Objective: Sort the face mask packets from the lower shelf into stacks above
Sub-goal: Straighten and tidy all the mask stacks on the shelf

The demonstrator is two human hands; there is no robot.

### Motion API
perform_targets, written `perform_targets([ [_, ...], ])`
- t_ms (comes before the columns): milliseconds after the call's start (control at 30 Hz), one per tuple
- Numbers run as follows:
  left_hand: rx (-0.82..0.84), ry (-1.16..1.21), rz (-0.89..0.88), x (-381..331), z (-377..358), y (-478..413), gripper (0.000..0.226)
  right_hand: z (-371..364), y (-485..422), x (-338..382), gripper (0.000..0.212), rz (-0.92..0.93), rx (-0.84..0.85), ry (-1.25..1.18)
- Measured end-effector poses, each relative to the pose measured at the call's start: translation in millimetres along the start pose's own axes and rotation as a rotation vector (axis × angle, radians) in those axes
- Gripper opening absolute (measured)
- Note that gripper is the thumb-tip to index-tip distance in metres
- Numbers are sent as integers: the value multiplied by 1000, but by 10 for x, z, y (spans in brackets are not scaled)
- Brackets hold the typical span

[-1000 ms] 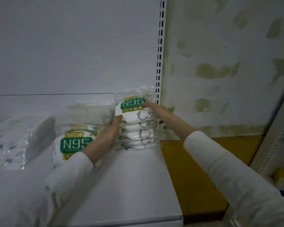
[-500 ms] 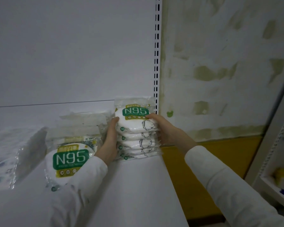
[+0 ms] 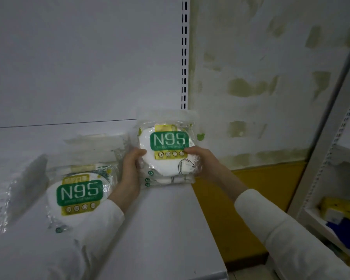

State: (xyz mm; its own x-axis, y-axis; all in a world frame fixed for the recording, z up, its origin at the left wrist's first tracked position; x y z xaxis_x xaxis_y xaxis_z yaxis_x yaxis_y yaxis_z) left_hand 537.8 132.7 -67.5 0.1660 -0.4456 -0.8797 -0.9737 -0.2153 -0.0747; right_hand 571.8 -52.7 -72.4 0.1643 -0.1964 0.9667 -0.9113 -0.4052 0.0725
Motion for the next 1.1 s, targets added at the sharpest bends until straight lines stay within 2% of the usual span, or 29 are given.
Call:
perform_targets([
  [100, 59, 49, -83, -59, -24, 33, 87, 18, -66, -29, 118, 88, 67, -34],
  [133, 59, 27, -91, -70, -23, 26, 92, 6, -80, -49, 125, 90, 89, -11],
  [233, 64, -75, -37, -17, -2, 45, 93, -57, -89, -222, 124, 8, 174, 128],
  [333, 78, -169, 48, 91, 70, 82, 104, -81, -56, -343, 119, -29, 208, 260],
  [433, 65, -254, 58, 103, 127, 100, 103, -91, -32, -321, 123, 8, 204, 220],
  [533, 94, -268, 63, 83, 120, 175, 102, -148, 47, -257, 96, 99, 209, 196],
  [633, 109, -229, 63, 93, 102, 231, 87, -179, 91, -305, 71, 128, 112, 164],
  [733, 74, -255, 73, 123, 67, 265, 71, -271, 92, -375, 40, 99, 20, 17],
  [800, 30, -240, 105, 138, 72, 260, 73, -353, 74, -358, 19, 65, -28, -51],
  [900, -67, -247, 121, 74, 124, 235, 99, -406, 7, -326, 19, 20, -68, -70],
  [933, -79, -297, 117, 52, 148, 234, 99, -423, 6, -341, 20, 2, -74, -65],
  [1033, -86, -393, 92, 31, 174, 317, 76, -391, -5, -480, 16, -45, -80, -7],
  [1100, -106, -443, 57, 40, 204, 373, 68, -368, 17, -482, 14, -14, -71, 45],
])
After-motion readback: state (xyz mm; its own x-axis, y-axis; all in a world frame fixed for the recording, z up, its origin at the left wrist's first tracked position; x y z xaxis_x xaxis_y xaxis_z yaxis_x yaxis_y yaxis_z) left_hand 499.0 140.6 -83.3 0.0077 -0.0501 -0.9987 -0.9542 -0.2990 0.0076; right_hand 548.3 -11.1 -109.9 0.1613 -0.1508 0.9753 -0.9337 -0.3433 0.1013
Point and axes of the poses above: each hand's wrist, its own y-axis away from the middle knuckle, its own z-axis out of the back of the hand, x = y × z, the point moved 6 cm from there along -y, towards the middle knuckle, and after that the axes turned 2 degrees about y, right-handed, at the moved point
